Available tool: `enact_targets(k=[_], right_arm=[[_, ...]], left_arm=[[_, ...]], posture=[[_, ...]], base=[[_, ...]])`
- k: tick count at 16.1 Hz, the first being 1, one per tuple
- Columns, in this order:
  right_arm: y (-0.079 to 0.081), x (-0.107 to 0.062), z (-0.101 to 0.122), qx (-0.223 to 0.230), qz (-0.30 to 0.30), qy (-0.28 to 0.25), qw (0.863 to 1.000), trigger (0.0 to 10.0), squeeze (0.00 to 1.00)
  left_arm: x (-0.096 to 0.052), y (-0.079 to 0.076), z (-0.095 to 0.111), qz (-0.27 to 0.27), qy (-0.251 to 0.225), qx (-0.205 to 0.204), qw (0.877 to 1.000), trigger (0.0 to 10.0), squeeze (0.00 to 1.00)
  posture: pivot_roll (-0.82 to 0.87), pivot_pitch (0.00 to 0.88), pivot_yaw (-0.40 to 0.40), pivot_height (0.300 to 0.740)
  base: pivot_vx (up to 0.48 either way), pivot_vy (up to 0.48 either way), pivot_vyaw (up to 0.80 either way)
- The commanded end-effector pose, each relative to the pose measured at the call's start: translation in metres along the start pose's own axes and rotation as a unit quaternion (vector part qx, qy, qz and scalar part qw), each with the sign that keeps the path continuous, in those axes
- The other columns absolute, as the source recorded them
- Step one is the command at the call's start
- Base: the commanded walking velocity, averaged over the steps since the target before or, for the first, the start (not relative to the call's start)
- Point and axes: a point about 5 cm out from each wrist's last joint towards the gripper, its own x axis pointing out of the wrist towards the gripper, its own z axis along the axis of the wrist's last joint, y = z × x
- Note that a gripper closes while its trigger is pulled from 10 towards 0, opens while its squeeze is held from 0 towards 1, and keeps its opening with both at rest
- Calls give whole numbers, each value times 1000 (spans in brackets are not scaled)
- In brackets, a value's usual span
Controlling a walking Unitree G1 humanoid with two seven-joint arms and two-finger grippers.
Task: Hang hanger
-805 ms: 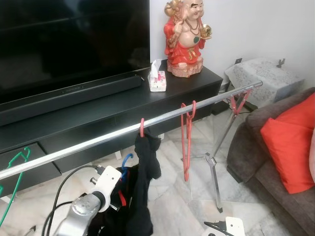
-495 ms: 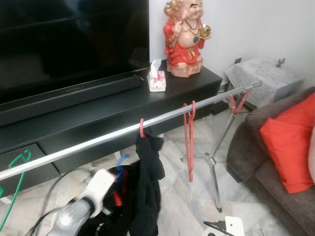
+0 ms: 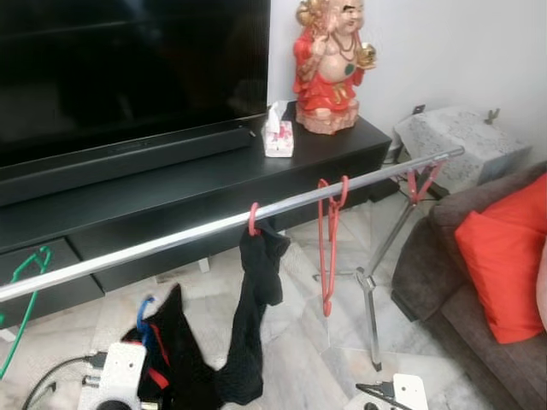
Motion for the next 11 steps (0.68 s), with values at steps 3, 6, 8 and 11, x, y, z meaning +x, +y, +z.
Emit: enact_targets(k=[3,6,8,11], right_arm=[[-3,0,2,6,-6,-8,1000,10000,0],[-3,0,2,11,-2,-7,1000,10000,0],[-3,0,2,10,-1,-7,1000,10000,0],[-3,0,1,6,1,-5,1000,10000,0]], left_arm=[[7,2,16,23,-37,4,999,10000,0],[9,-1,18,26,-39,1,999,10000,0],[8,-3,18,26,-41,1,999,10000,0],[8,-3,22,36,-51,0,998,10000,0]], posture=[[-3,0,-73,740],[-4,0,-73,740],[-2,0,-77,740],[-5,0,-79,740]], base=[[0,-385,800],[0,-449,0],[0,-446,0],[0,-256,0]])
